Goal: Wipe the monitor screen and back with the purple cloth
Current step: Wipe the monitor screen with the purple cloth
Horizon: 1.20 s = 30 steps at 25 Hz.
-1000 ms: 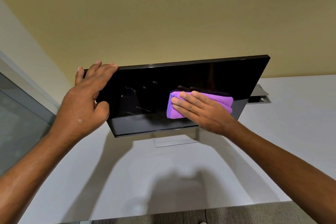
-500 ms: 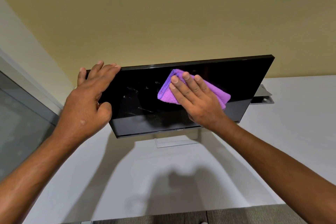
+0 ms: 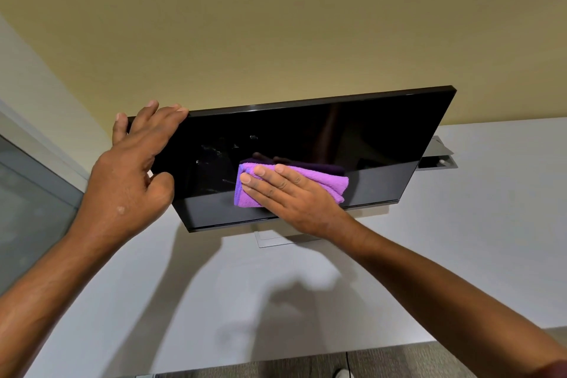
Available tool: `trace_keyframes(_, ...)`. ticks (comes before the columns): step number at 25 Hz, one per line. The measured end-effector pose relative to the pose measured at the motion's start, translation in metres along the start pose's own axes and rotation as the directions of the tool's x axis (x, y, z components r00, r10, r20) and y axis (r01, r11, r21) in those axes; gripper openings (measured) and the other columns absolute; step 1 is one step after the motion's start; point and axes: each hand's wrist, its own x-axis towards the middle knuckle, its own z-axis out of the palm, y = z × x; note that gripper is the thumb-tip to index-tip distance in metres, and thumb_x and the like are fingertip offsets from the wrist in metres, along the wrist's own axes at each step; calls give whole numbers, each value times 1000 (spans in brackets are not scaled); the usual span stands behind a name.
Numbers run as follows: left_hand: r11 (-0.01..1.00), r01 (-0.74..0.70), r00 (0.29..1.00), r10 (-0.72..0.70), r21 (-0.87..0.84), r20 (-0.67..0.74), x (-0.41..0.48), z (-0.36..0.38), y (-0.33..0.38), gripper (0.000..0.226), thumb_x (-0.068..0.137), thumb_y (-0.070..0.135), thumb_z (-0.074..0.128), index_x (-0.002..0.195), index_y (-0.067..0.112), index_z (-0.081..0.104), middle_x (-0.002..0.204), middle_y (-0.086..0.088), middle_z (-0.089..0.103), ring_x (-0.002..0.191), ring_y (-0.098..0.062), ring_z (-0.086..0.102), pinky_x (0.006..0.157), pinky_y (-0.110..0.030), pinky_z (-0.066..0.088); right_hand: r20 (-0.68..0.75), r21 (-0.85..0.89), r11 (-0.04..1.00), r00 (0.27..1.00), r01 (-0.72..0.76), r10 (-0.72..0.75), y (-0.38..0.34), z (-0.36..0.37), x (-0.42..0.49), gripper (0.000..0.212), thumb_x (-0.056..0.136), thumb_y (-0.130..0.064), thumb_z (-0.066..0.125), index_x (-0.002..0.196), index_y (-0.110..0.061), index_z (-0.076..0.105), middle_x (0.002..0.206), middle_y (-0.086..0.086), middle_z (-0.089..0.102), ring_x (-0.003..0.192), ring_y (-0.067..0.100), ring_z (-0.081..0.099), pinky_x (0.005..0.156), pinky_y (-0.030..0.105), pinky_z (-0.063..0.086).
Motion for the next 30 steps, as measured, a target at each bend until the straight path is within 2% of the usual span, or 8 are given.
trace_keyframes(4,1000,-13,1000,13,7,-4,-4,1,-3,96,69,-4,43,161,23,47,167,1,47,164,-10,21,136,-33,0,128,44,996,988,79,-84,-11,7,-12,69,104,2,47,168,-3,22,177,7,19,164,26,19,132,44,24)
trace_keyframes(9,1000,-10,1000,10,-5,-8,-5,1,-2,96,69,-5,41,160,22,48,166,1,47,164,-10,22,136,-32,0,269,71,990,953,125,-140,-11,14,-48,68,111,-12,44,170,-2,11,179,9,9,166,27,9,133,44,20)
trace_keyframes(15,1000,-24,1000,24,11,-7,-8,-1,-2,95,69,-5,42,161,23,47,166,4,47,164,-8,21,136,-35,3,291,65,995,953,71,-87,8,2,-108,54,118,-23,39,166,-1,28,175,9,26,161,30,28,127,46,36)
trace_keyframes(18,1000,-22,1000,22,10,-4,-7,0,-3,96,69,-4,42,161,22,47,166,4,47,164,-6,20,136,-32,2,329,51,996,941,66,-80,24,-15,-130,48,120,-14,19,164,-1,35,173,11,32,157,33,36,124,48,40)
trace_keyframes(21,1000,-19,1000,19,10,-7,-6,0,-3,96,69,-3,42,161,23,47,167,4,46,164,-7,20,136,-32,1,374,22,995,923,93,-94,37,-24,-142,54,117,-5,7,165,-1,32,175,10,26,159,34,30,127,49,32)
trace_keyframes(26,1000,-15,1000,15,-8,-19,-5,3,-2,94,70,-3,44,160,23,48,166,3,47,164,-10,22,136,-35,2,435,48,991,891,124,-132,45,-19,-144,57,113,2,19,169,-2,16,179,9,12,163,32,18,131,47,16)
trace_keyframes(28,1000,-15,1000,14,-18,-24,-5,4,-2,93,70,-3,44,159,22,49,166,3,47,164,-11,21,136,-37,2,425,76,990,895,115,-137,43,-17,-138,55,115,0,13,169,-3,19,179,9,13,163,31,17,131,47,16)
trace_keyframes(30,1000,-20,999,19,-17,-36,-5,6,0,92,71,-2,44,159,21,49,166,2,47,165,-12,21,136,-38,2,395,90,990,908,111,-138,34,-10,-128,51,118,-10,17,169,-5,20,179,7,13,164,29,14,132,45,19)
